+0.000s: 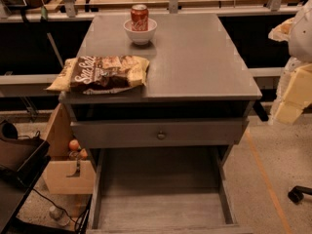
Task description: Pick coke can from white bowl and place on counter
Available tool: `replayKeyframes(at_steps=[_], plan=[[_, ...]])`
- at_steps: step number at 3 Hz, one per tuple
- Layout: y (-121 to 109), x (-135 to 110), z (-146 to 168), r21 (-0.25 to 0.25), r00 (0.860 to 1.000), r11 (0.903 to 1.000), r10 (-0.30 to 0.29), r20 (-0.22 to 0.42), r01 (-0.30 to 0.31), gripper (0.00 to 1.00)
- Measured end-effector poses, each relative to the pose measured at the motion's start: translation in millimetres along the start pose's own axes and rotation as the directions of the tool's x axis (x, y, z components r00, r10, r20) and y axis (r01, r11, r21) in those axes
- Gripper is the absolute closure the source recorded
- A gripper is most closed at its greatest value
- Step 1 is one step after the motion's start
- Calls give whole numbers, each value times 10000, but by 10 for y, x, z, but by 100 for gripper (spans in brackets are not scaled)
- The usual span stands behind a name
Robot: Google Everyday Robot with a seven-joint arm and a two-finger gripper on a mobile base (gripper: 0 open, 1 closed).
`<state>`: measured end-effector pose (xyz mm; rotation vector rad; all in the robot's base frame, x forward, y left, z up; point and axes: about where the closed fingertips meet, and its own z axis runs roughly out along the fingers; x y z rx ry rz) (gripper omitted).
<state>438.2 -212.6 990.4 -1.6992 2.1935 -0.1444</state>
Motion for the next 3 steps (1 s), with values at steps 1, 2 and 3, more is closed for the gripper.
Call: replayKeyframes(at_steps=[1,2,3], plan=[[0,0,-1,2,10000,10000,0,1,0,0],[-53,-66,0,456,9970,9984,291,719,-324,0],[-101,111,227,536,9623,9842,1528,2251,-1688,0]])
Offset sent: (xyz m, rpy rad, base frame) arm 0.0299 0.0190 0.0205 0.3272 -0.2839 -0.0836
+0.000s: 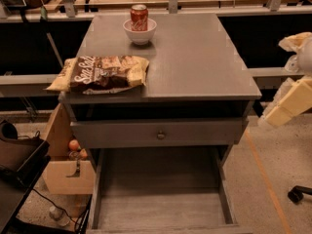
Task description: Pick coke can from white bowl and place on counter
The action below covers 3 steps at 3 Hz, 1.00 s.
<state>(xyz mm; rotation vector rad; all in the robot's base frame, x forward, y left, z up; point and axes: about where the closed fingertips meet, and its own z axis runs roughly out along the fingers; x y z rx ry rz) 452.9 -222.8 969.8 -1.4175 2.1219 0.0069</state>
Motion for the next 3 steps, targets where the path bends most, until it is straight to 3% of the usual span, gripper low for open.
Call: replayKeyframes(at_steps=[1,2,3], plan=[[-342,-98,195,405,9656,9922,1051,2379,-1180,0],[-791,-624,216,488,8405,9701,1803,5110,-2379,0],[-957,-953,124,384,7533,9514,2169,6208,-3056,0]])
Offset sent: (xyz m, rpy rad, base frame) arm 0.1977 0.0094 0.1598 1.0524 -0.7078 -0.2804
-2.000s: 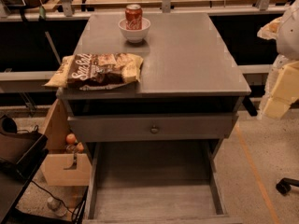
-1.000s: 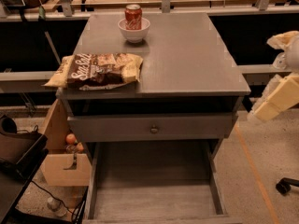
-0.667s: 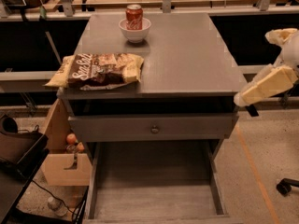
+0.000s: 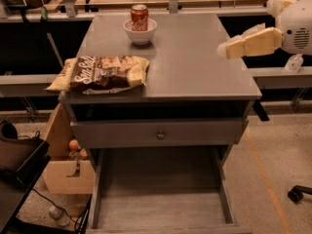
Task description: Pick coke can from white bowl and place on counter
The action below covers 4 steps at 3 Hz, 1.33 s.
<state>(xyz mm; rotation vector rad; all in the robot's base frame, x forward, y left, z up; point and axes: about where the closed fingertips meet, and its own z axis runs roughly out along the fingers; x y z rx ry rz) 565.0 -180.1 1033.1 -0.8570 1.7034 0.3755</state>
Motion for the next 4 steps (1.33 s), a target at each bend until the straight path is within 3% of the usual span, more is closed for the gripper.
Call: replayKeyframes(at_steps=[2,3,4], plan=[[4,-49,80,-54,9995,9999,115,286,-113,0],[-84,-331,580,-441,9816,9964,793,1740,-726,0],[-470,-490,1190,-517,9394,9854,1705,2972,-1625,0]])
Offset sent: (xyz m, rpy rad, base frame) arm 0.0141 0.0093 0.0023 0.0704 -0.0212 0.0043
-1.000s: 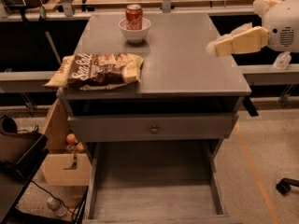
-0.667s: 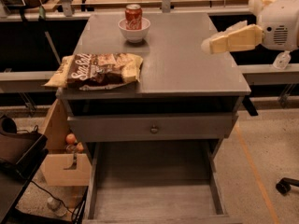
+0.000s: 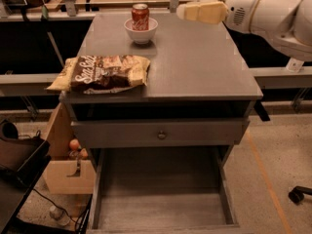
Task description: Pick coke can from white bowl and place on counter
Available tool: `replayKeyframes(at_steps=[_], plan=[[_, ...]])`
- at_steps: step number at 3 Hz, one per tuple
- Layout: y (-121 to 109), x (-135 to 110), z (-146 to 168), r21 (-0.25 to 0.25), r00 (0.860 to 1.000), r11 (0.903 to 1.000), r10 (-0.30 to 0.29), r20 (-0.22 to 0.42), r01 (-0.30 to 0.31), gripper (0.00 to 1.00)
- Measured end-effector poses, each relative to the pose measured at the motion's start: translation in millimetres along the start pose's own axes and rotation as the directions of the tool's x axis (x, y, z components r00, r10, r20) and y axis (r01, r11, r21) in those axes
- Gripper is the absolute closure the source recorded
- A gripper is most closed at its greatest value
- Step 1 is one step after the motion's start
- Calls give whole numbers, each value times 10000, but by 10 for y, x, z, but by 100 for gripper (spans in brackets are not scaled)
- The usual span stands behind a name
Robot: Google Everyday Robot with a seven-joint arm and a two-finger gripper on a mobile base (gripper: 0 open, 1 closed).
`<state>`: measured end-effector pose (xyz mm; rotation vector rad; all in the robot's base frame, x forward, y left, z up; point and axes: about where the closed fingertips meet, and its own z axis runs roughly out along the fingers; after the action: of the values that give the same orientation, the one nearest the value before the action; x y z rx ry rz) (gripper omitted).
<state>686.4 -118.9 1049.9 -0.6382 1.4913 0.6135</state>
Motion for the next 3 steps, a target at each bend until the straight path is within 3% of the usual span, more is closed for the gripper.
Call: replayKeyframes(at_steps=[1,2,3], plan=[[-351,-11,619,205,9988,9994,257,411,-265,0],[-616,11,1152,441,10000,9990,-40,27,39,0],[-747,148,1693,465,9954,9976,-482,-831,522,0]])
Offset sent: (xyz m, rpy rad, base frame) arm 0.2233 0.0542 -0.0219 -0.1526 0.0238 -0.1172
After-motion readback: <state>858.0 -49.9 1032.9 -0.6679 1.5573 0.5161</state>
